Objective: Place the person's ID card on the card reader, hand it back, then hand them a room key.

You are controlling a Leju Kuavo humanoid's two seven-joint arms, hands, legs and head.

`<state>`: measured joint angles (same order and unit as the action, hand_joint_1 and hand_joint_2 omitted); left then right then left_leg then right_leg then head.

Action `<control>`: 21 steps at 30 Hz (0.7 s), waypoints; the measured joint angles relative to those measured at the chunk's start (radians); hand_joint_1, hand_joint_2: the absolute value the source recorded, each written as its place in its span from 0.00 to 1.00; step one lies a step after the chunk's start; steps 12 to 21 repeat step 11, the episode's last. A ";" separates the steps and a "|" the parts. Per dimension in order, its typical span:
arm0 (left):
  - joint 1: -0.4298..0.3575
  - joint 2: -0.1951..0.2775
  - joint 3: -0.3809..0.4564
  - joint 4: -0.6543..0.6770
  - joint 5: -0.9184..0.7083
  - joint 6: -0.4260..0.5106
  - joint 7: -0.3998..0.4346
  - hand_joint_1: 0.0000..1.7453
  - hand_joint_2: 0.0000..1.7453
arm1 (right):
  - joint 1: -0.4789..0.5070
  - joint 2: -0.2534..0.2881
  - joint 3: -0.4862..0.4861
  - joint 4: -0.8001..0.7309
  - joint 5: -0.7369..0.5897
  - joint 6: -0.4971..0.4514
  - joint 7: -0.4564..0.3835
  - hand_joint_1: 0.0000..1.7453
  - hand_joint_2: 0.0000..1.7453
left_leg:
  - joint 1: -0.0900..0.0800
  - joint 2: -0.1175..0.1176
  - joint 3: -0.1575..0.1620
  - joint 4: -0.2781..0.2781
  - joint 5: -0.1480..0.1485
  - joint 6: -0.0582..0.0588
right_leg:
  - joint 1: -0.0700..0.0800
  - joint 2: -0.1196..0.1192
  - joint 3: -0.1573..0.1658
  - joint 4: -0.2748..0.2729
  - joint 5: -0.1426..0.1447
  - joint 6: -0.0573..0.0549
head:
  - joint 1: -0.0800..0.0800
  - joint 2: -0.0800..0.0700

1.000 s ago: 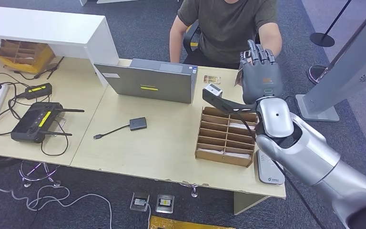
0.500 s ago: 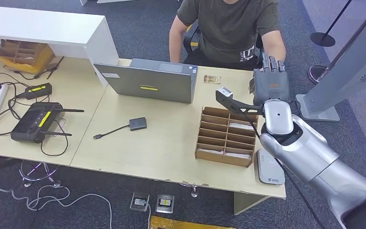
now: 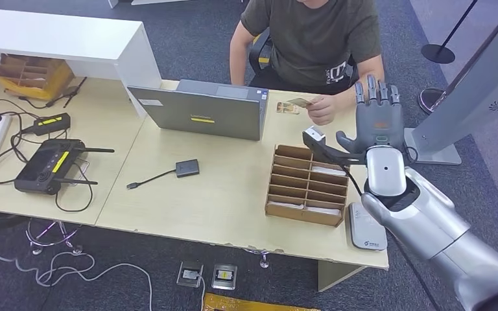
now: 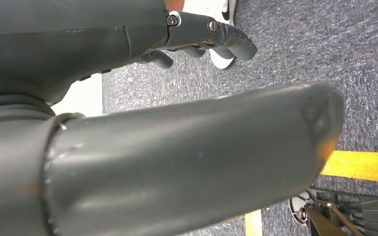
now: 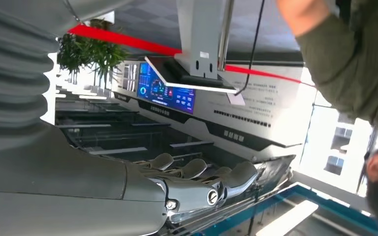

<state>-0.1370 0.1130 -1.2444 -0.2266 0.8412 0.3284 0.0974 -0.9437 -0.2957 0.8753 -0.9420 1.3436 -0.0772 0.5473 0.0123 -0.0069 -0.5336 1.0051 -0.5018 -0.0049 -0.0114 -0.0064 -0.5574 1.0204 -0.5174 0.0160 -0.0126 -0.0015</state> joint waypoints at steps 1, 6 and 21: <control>0.001 0.000 0.000 0.000 0.002 0.000 -0.001 0.00 0.00 | 0.008 -0.014 -0.014 -0.010 -0.002 -0.025 -0.007 0.00 0.00 | 0.000 0.000 0.000 0.000 0.000 0.000 | 0.000 0.000 0.000 0.000 0.000 0.000 | 0.000 0.000; 0.011 0.000 0.000 0.000 0.023 0.006 -0.017 0.00 0.00 | 0.063 -0.110 -0.100 -0.054 -0.020 -0.108 -0.039 0.00 0.00 | 0.000 0.000 0.000 0.000 -0.001 0.000 | 0.000 0.000 0.001 -0.001 0.000 0.000 | 0.000 0.000; 0.020 0.002 0.001 0.000 0.031 0.006 -0.022 0.00 0.00 | 0.128 -0.198 -0.182 -0.076 -0.039 -0.122 -0.045 0.00 0.00 | -0.001 0.001 0.000 0.000 -0.001 0.001 | -0.001 0.000 0.001 -0.002 0.000 0.000 | 0.000 0.000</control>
